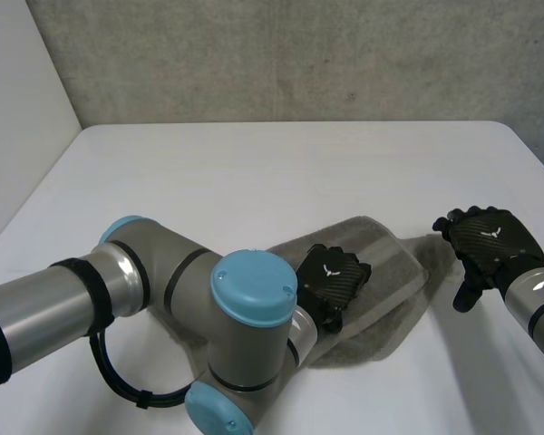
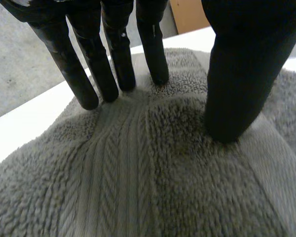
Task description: Fold the towel.
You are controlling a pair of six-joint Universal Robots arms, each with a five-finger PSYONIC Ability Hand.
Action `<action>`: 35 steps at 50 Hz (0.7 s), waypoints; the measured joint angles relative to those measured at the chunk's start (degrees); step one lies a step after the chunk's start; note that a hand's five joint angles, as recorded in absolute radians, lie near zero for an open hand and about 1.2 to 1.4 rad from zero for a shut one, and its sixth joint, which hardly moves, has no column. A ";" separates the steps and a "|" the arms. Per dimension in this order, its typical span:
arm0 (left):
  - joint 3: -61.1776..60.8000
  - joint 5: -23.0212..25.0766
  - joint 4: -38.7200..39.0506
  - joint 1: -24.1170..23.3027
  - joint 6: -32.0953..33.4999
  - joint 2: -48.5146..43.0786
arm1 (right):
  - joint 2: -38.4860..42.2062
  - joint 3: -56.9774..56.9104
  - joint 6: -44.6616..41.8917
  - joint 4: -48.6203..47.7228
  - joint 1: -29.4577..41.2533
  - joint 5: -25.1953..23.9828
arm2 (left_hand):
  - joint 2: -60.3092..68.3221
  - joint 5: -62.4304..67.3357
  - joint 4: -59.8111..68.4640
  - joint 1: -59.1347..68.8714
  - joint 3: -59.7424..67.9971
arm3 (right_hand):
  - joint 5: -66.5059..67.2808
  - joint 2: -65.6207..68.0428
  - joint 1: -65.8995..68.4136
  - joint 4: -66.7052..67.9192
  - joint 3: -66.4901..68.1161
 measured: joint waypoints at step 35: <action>-23.40 -3.52 2.40 17.12 2.62 30.29 | 16.04 -14.89 10.26 6.10 2.76 -6.53 | 33.66 33.86 34.04 31.50 33.97 | 0.00 0.00 0.00 0.00 0.00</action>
